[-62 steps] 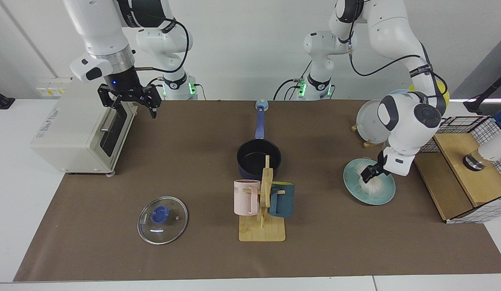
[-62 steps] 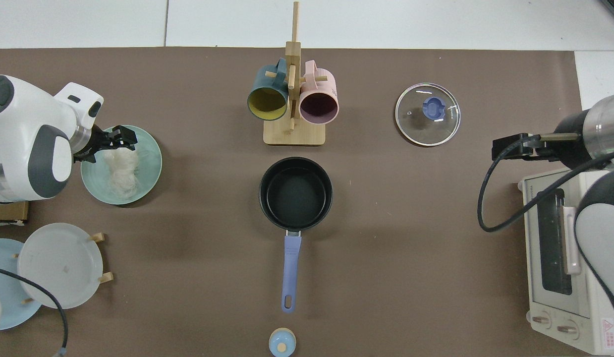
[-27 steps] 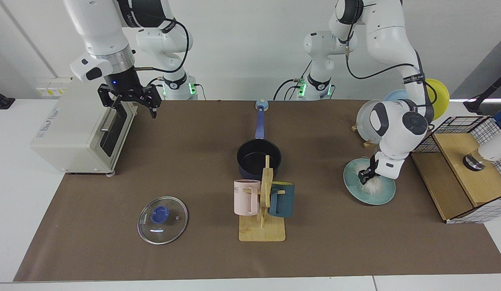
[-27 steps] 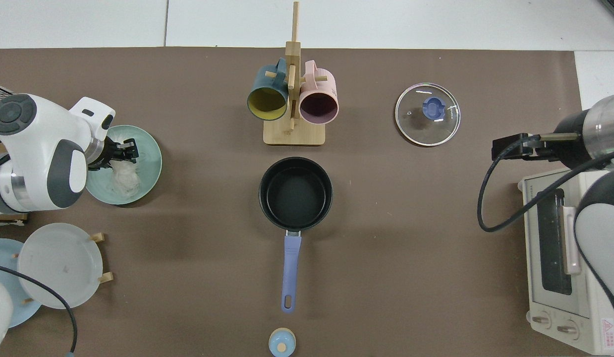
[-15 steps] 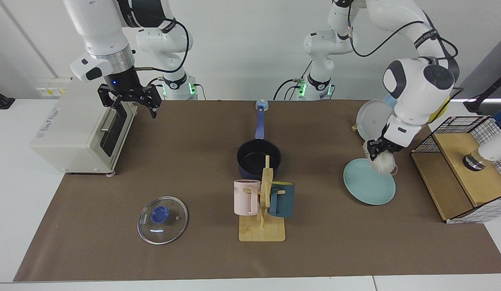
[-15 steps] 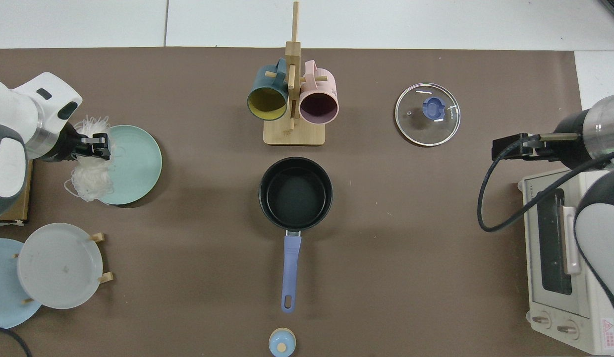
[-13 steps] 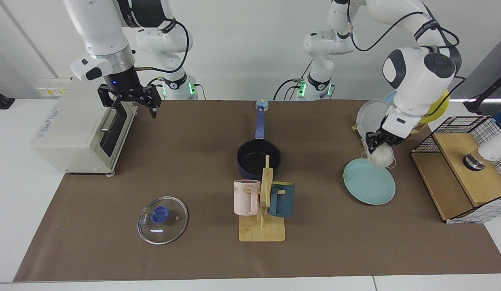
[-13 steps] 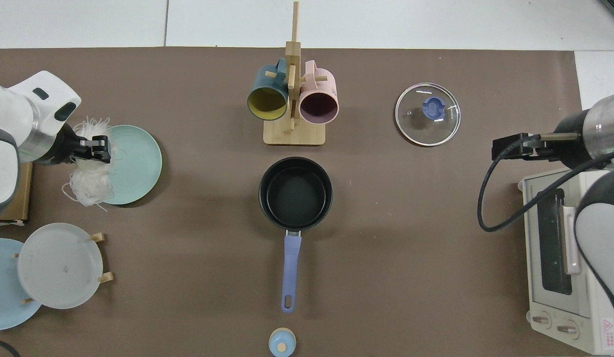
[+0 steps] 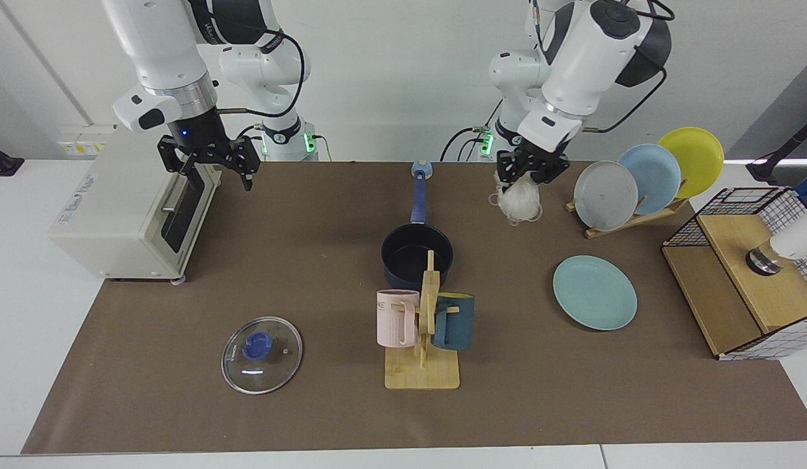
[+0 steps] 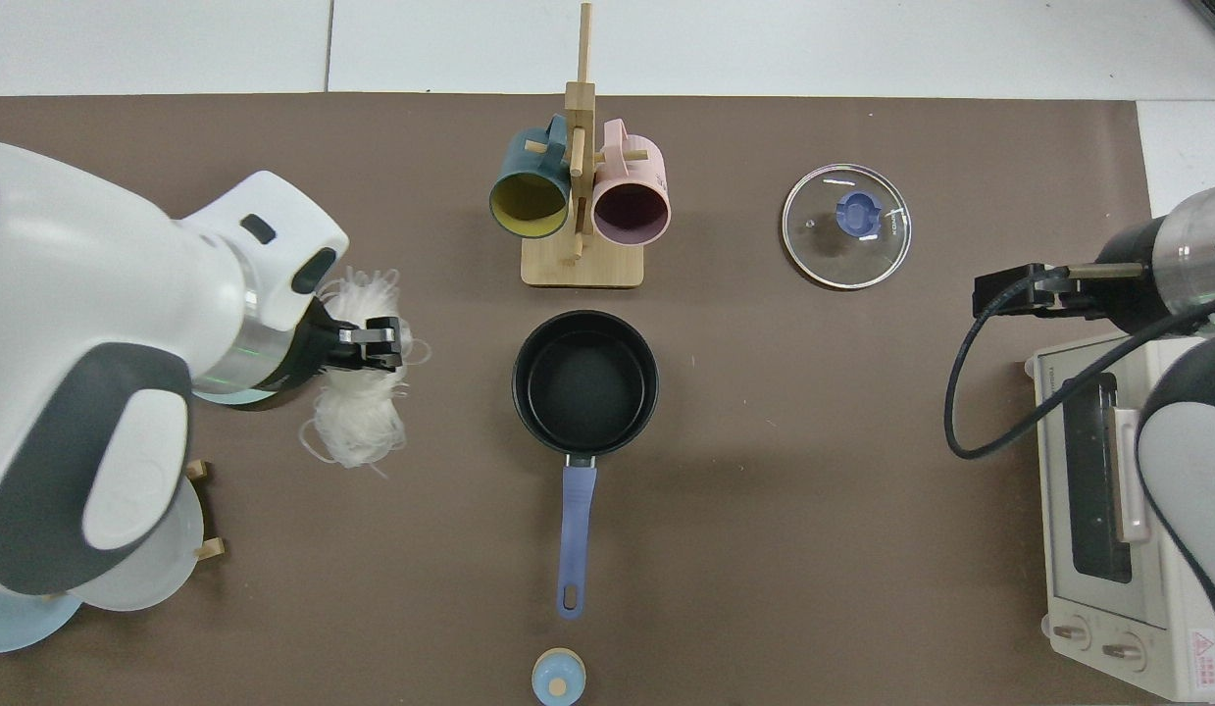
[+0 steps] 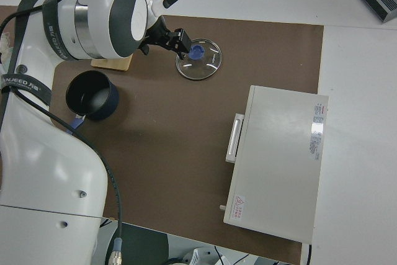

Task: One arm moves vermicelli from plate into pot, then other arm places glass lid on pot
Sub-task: 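Lift the vermicelli with the left gripper and carry it over the pot, then release the vermicelli into the pot while the right gripper grasps the lid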

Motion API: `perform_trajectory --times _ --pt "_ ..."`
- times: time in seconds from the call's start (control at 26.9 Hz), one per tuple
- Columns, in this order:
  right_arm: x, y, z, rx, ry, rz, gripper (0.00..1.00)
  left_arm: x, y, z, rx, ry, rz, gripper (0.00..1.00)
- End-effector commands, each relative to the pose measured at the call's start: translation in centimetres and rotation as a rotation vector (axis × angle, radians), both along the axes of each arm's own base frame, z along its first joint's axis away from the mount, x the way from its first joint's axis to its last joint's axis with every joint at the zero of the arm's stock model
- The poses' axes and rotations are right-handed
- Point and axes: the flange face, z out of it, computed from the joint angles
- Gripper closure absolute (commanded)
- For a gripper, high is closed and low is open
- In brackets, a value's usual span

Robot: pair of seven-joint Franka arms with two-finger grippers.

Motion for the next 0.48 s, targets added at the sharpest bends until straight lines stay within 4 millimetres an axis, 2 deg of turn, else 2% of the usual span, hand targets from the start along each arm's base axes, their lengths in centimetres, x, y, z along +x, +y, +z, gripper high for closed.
perform_trajectory --times 0.0,0.11,0.19,0.26,0.3,0.33,0.45 --pt "-0.1 -1.0 0.0 0.029 0.009 0.009 0.0 -0.5 -5.1 -2.4 -0.079 -0.016 0.045 1.0" --pt "-0.1 -1.6 0.2 0.029 0.003 0.003 0.0 -0.4 -9.1 -5.3 -0.125 -0.038 0.057 1.0" --pt "0.2 -1.7 0.5 0.024 -0.002 0.0 0.0 -0.1 -9.9 -6.2 -0.144 -0.051 0.057 1.0" --pt "0.4 -2.1 1.2 0.016 -0.01 -0.004 0.0 -0.1 -10.0 -6.3 -0.151 -0.06 0.062 1.0" --pt "0.7 -1.9 0.7 0.012 0.01 0.001 0.0 -0.1 -10.0 -6.6 -0.151 -0.06 0.063 1.0" --pt "1.3 -2.1 -0.4 0.008 0.04 -0.004 0.0 -0.1 -10.1 -7.2 -0.149 -0.052 0.063 1.0" --pt "4.0 -2.0 -0.7 0.004 0.049 0.001 0.0 0.1 -12.1 -10.6 -0.176 -0.047 0.07 1.0"
